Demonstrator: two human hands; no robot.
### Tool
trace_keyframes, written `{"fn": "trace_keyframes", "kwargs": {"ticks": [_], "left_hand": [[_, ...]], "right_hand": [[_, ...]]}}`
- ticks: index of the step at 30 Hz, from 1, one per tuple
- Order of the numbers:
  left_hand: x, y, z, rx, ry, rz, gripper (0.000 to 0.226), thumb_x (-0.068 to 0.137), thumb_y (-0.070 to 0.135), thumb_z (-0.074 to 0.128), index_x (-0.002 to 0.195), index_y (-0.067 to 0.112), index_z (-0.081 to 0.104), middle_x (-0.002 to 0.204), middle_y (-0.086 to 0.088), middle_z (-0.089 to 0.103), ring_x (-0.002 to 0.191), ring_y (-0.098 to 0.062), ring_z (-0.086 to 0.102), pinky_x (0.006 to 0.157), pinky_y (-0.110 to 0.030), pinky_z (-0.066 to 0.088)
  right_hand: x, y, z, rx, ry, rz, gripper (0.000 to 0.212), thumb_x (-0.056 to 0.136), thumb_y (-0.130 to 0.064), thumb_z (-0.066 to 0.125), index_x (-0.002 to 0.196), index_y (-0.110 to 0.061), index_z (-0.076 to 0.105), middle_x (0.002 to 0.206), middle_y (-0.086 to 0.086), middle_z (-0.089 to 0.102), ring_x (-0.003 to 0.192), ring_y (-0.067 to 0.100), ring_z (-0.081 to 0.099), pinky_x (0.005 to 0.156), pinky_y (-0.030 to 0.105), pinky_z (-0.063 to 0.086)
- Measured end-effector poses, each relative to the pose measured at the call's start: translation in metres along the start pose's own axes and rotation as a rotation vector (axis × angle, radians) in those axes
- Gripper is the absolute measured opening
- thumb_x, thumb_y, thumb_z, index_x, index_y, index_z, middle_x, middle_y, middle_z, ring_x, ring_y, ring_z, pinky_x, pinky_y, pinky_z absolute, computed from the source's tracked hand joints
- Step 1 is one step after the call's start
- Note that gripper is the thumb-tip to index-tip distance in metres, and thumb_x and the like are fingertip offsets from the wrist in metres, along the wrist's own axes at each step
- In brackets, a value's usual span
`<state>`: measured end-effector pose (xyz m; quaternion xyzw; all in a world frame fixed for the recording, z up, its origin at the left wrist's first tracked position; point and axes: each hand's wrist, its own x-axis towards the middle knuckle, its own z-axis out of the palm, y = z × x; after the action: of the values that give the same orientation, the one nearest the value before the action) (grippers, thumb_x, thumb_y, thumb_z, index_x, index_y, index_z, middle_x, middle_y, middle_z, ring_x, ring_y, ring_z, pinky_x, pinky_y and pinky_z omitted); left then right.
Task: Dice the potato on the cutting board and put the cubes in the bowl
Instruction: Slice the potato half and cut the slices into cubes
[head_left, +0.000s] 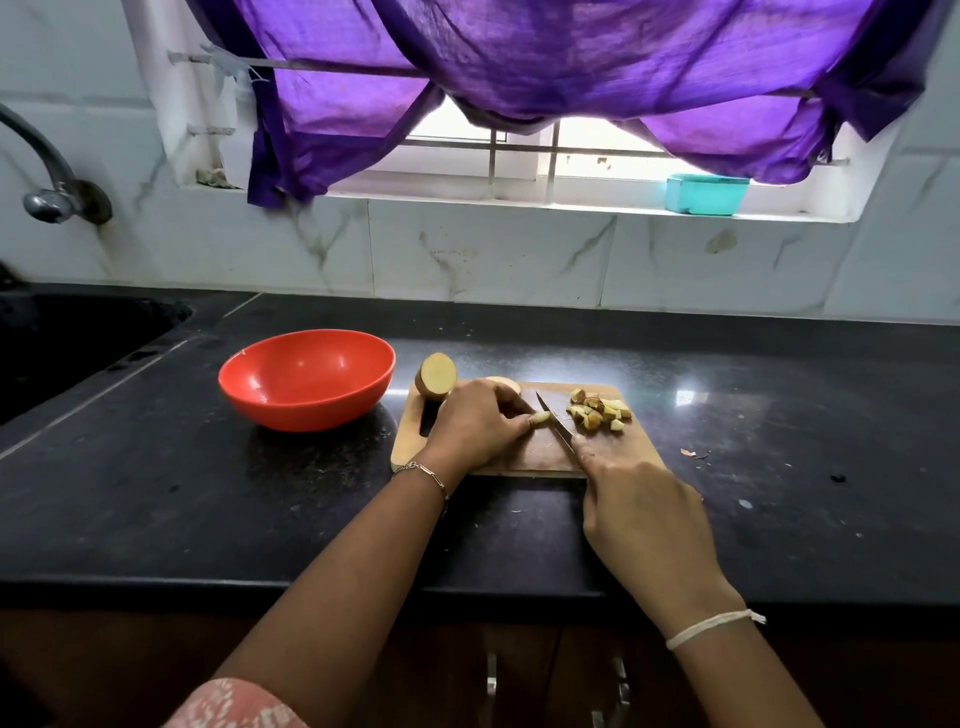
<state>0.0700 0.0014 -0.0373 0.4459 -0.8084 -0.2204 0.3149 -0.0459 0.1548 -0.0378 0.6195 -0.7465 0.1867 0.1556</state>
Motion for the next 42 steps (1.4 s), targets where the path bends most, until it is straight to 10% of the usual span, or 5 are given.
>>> {"fn": "trace_keyframes", "kwargs": {"ticks": [23,39,42], "left_hand": [[0.003,0.010,0.006,0.115,0.008,-0.029,0.021,0.083,0.043,0.070,0.101,0.033,0.074,0.103,0.012,0.071,0.098,-0.008,0.062,0.091,-0.035,0.051],[0.002,0.005,0.006,0.055,0.042,-0.014,0.015,0.079,0.038,0.074,0.091,0.028,0.074,0.075,0.017,0.061,0.083,-0.006,0.062,0.078,-0.024,0.050],[0.002,0.006,0.007,0.060,0.044,-0.022,0.016,0.079,0.041,0.074,0.089,0.028,0.074,0.076,0.018,0.061,0.084,-0.006,0.062,0.083,-0.027,0.051]], "right_hand": [[0.000,-0.011,0.004,-0.100,-0.010,0.002,0.057,0.100,-0.014,0.033,0.153,-0.028,0.019,0.109,-0.001,0.065,0.094,0.017,0.064,0.072,0.029,0.050],[-0.004,-0.012,0.004,-0.152,0.029,0.057,0.052,0.086,-0.021,0.059,0.137,-0.031,0.052,0.085,0.000,0.070,0.074,0.018,0.068,0.057,0.030,0.052],[-0.001,-0.012,0.005,-0.114,0.020,-0.032,0.053,0.098,-0.015,0.041,0.148,-0.028,0.033,0.104,0.000,0.068,0.091,0.019,0.067,0.069,0.030,0.051]]}}
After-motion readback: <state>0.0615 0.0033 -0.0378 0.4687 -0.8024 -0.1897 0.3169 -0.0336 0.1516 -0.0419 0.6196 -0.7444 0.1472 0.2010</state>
